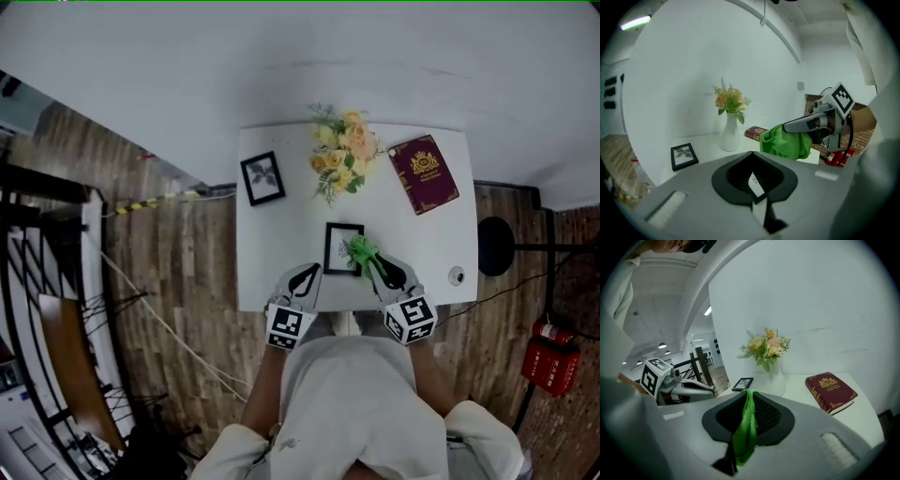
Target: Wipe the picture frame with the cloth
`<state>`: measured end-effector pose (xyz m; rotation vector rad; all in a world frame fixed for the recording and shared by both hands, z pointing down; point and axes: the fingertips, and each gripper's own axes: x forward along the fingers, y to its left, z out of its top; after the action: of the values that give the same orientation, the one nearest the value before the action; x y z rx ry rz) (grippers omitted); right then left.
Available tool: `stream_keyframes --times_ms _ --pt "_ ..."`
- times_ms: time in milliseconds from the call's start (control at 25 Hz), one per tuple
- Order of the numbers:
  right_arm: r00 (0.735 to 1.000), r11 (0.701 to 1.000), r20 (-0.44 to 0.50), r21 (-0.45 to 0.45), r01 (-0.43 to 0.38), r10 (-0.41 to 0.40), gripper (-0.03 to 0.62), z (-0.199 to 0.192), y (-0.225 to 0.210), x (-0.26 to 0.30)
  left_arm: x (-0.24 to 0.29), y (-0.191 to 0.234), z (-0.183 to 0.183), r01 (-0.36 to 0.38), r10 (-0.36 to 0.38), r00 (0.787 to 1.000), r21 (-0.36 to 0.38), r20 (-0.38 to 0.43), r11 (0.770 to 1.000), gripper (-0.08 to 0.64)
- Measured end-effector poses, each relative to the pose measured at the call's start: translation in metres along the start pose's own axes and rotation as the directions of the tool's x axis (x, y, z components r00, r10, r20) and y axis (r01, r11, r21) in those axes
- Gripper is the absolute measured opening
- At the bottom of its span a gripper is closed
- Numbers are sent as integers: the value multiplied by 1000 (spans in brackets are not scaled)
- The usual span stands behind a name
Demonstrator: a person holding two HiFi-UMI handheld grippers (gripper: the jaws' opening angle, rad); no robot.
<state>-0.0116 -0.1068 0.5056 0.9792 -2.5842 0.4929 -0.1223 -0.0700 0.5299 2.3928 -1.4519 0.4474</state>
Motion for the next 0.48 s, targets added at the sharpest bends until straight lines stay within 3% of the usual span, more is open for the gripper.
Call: stream_keyframes --times_ms 200,480 --pt "995 995 -32 36 92 -91 46 -16 -1 6 17 2 -25 115 -115 992 -1 -57 993 20" --pt "982 981 -64 71 181 -177 46 -34 -3 12 39 2 -55 218 -217 968 -2 -123 976 20"
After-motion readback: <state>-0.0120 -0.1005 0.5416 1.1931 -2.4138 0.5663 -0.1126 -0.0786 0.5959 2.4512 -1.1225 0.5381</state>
